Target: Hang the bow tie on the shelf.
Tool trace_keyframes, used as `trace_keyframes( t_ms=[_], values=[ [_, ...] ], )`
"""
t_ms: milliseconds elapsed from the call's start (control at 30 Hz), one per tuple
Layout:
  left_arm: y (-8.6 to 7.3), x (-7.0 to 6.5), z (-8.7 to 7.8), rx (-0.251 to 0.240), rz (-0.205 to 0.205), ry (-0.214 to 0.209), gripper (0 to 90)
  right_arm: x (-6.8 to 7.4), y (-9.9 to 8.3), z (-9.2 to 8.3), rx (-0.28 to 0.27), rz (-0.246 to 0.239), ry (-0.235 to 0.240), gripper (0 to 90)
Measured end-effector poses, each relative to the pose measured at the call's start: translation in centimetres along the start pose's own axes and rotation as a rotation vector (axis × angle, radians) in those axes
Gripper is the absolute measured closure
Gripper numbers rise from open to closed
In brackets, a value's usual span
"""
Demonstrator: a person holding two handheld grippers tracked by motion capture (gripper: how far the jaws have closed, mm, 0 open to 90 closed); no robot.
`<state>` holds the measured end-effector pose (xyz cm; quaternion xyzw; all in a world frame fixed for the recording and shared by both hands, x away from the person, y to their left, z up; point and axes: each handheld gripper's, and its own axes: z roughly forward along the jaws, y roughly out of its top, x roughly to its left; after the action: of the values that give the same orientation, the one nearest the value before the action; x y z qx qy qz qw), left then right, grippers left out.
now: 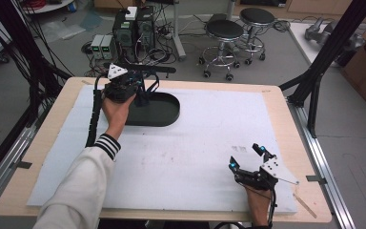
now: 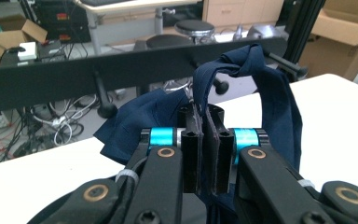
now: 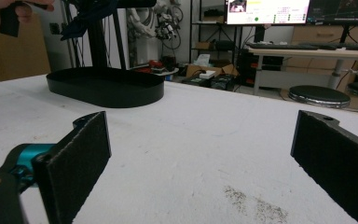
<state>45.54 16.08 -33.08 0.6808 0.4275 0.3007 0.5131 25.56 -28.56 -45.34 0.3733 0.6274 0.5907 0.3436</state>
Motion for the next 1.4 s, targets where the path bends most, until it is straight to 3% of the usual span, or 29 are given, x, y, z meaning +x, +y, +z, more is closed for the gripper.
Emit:
trace_keyframes(
  t_ms=[100,267,833,1400],
  values=[
    [0.0,-0.5,0.1,-0.009,0.017,-0.003,85.6,-0.1,0.0,0.0,-0.001,-0.002,0.0,3.7],
    [-0.2,0.2,0.5,-0.005,-0.034,0.017,85.6,-0.1,0.0,0.0,-0.004,-0.007,-0.001,3.7],
    [-1.5,0.6,2.9,-0.001,-0.057,0.041,85.5,-0.1,0.0,0.0,-0.001,0.004,0.0,3.7],
    [-1.5,0.0,3.6,-0.022,-0.023,0.061,84.9,-0.1,0.0,0.0,0.001,0.009,-0.001,3.7]
  ],
)
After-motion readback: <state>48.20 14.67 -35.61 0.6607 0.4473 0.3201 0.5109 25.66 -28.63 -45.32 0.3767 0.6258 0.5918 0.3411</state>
